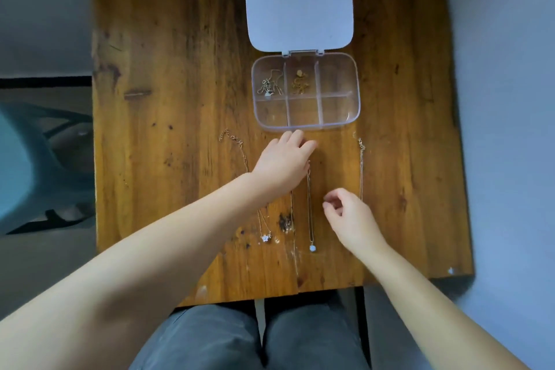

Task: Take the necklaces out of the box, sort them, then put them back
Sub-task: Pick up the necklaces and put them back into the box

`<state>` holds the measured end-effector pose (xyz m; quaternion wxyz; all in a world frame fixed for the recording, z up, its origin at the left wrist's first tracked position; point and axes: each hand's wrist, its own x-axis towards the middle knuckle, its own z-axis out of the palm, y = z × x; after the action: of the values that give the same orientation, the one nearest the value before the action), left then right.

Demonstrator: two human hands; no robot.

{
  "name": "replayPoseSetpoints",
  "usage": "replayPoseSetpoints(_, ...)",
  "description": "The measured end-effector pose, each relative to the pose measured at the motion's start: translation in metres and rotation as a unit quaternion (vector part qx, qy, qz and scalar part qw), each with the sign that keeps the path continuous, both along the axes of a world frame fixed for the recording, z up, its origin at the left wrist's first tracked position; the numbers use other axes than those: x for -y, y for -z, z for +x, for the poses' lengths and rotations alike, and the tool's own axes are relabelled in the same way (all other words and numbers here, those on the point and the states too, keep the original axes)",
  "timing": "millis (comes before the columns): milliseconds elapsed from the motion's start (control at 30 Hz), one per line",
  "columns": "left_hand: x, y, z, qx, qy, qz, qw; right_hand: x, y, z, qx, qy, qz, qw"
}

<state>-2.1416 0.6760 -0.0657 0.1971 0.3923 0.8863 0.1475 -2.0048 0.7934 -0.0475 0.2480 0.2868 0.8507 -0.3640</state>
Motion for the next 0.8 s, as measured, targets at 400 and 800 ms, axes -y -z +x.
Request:
replayPoseSetpoints(400,0.004,-0.008,-0.009,0.114,0.052,0.099,0.987,0.064,0.011,0.007,-0.077,0.063,0.154,0.983)
replayPoseSetpoints(800,0.043,-0.049,-0.073,0.203,-0.404,0.293,0.842,0.015,-0.039,-0.080,-0.258,0.281,-0.226,0.897)
